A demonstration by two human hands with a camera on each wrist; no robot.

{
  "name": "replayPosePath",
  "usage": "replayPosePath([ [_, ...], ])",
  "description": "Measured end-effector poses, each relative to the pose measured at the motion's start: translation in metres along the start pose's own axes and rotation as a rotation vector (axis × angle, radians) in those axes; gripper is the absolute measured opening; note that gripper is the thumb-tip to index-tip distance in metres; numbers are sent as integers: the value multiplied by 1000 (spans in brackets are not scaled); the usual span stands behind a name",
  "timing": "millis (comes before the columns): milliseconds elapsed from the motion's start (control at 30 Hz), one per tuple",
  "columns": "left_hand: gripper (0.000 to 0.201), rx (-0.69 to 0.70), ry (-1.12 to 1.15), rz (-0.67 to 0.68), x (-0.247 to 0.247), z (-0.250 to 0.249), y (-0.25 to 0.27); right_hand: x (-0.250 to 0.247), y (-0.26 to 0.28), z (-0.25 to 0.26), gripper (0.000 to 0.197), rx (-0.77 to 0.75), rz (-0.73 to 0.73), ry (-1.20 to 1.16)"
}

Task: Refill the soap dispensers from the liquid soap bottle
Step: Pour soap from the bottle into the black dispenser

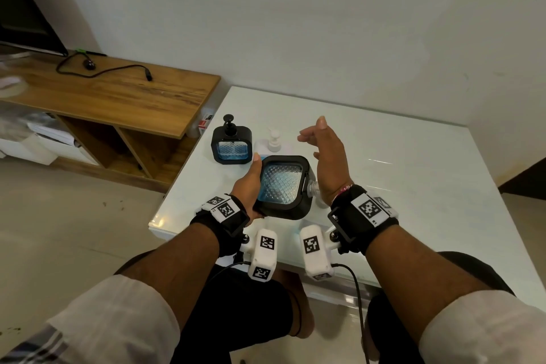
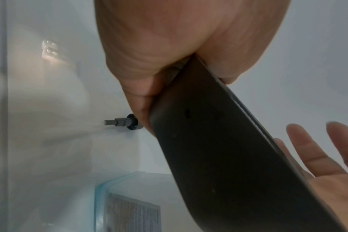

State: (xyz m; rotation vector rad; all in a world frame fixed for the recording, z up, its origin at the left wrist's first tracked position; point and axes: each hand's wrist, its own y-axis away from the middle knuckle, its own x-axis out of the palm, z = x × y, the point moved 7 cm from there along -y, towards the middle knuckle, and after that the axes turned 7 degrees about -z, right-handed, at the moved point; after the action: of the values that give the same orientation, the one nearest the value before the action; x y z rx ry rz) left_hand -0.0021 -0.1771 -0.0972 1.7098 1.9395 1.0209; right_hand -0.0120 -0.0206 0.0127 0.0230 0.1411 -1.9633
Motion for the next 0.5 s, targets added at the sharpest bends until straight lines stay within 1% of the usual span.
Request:
replayPosePath([
  [100,79,3,-2,-1,1,0,-2,0,-1,1,54,-12,-5,18],
  [167,79,0,-5,-6,0,0,-1,0,-2,-4,54,11,-10,49],
  [300,79,-12,-20,-2,1,1,2,0,-6,-10,54,65,26,99],
  [367,81,-15,-23,2,2,2,5,-2,-5,-12,50,117,45,3],
  [433,82,-10,-17,-2,3,3,6,-6,-5,-11,46,186,35,-169],
  [500,80,-5,-12,-7,2,2,8,-9,-6,-7,43,223,19,-299],
])
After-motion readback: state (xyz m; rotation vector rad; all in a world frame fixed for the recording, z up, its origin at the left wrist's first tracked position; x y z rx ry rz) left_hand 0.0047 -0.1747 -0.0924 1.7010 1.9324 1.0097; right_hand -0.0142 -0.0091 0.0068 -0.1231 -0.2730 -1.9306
